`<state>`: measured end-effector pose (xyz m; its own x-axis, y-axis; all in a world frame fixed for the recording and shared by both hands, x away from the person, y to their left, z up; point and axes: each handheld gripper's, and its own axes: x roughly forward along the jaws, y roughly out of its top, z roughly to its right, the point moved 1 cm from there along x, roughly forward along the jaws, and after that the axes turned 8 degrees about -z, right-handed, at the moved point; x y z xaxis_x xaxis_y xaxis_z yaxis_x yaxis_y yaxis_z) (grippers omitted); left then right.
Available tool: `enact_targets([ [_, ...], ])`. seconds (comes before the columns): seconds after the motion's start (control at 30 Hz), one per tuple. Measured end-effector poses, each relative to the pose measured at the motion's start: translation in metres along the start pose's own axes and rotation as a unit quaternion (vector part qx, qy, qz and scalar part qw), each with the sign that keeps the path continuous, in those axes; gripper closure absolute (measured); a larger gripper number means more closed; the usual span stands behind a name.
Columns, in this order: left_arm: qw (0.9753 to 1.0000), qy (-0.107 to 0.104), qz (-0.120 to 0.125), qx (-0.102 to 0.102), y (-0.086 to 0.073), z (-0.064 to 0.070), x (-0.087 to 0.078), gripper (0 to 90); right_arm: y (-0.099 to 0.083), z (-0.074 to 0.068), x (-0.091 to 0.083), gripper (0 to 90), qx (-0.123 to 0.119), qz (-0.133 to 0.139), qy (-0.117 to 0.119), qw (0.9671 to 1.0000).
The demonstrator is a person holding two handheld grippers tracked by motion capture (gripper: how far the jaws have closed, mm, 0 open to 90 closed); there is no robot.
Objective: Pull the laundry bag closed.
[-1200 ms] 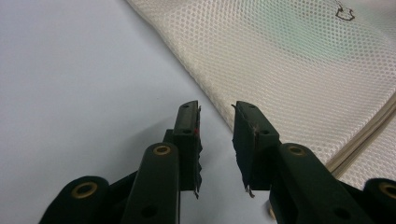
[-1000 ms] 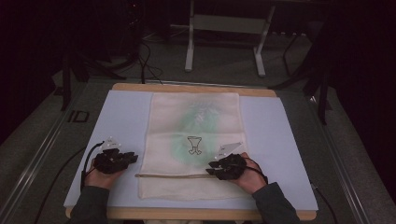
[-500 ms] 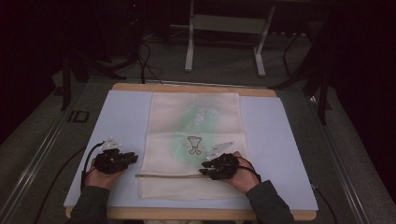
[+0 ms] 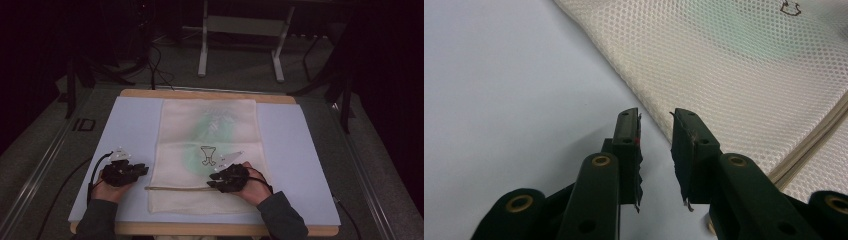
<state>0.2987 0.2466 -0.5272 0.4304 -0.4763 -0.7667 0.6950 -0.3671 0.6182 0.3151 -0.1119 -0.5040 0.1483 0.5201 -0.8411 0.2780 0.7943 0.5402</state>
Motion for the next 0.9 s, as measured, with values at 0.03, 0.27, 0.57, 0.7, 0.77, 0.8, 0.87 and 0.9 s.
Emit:
enact_targets([
  [0.03,1.0,-0.001,0.001,0.0,0.0,0.0,0.0,73.0,0.001,0.0,0.0,70.5,0.0,0.001,0.0,1.0],
  [0.27,1.0,-0.006,-0.001,0.001,0.0,0.001,0.001,73.6,0.007,-0.001,0.004,72.0,-0.003,0.005,0.006,1.0],
  [0.57,0.9999,-0.01,-0.002,0.005,0.001,0.002,0.002,75.2,0.016,-0.005,0.011,73.9,-0.014,0.009,0.005,0.9998],
  [0.7,0.9999,-0.015,-0.002,0.004,0.001,0.002,0.002,76.7,0.02,-0.007,0.014,73.8,-0.02,0.009,0.007,0.9997],
  [0.77,0.9999,-0.016,-0.002,0.004,0.001,0.003,0.002,77.5,0.021,-0.009,0.016,73.8,-0.022,0.008,0.008,0.9997],
  [0.8,0.9999,-0.016,-0.002,0.004,0.001,0.003,0.003,77.9,0.022,-0.01,0.017,73.8,-0.022,0.008,0.009,0.9997],
  [0.87,0.9998,-0.017,-0.003,0.006,0.001,0.003,0.003,78.6,0.023,-0.011,0.018,73.9,-0.022,0.008,0.011,0.9997],
  [0.9,0.9998,-0.018,-0.004,0.007,0.001,0.003,0.003,79.2,0.024,-0.011,0.018,73.9,-0.025,0.009,0.011,0.9996],
])
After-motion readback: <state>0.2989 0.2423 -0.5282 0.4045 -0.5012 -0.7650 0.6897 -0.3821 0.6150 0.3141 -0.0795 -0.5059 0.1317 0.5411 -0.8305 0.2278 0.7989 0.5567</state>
